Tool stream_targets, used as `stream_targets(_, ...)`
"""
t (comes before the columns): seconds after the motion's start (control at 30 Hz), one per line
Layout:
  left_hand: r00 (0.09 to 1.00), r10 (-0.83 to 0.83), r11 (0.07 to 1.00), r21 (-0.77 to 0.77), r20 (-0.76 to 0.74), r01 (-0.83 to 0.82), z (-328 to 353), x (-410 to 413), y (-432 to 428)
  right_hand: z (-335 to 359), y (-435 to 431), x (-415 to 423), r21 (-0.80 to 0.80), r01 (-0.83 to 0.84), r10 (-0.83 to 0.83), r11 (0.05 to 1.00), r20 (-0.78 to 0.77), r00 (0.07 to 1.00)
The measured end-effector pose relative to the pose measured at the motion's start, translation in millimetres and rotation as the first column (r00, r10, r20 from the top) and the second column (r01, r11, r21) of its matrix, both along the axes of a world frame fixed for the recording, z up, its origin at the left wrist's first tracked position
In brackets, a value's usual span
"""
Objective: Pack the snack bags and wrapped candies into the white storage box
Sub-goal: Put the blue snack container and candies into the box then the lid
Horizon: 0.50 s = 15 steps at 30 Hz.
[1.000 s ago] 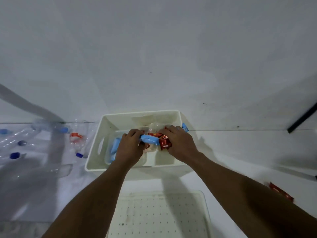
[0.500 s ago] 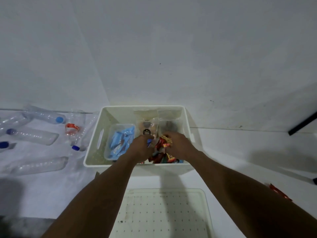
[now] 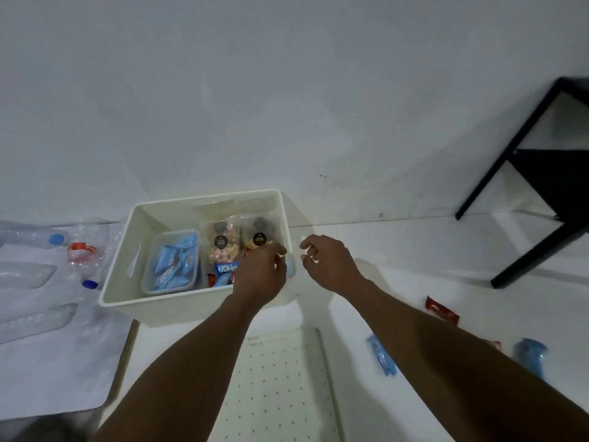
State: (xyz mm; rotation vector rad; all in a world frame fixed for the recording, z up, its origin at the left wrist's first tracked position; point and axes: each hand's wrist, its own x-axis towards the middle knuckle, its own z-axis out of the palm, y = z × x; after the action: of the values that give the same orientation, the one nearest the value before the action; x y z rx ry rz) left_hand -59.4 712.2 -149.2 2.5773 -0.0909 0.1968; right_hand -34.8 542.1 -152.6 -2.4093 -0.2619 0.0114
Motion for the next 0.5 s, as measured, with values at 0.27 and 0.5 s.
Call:
stream_targets(0.27,0.945,-0.280,0.951,0.084,-0.171,0.297,-57,-39,-145,-75,-180,-71,-0.159,0.332,-0.339,0.930,-0.015,0.941)
stream_targets(0.5,0.829,-0.226,0.917,0.176,-0.511,0.358,-149,-89,-235,-148,-333,-144,-0.484,0.468,-0.574,0.739,-0.088,0.814)
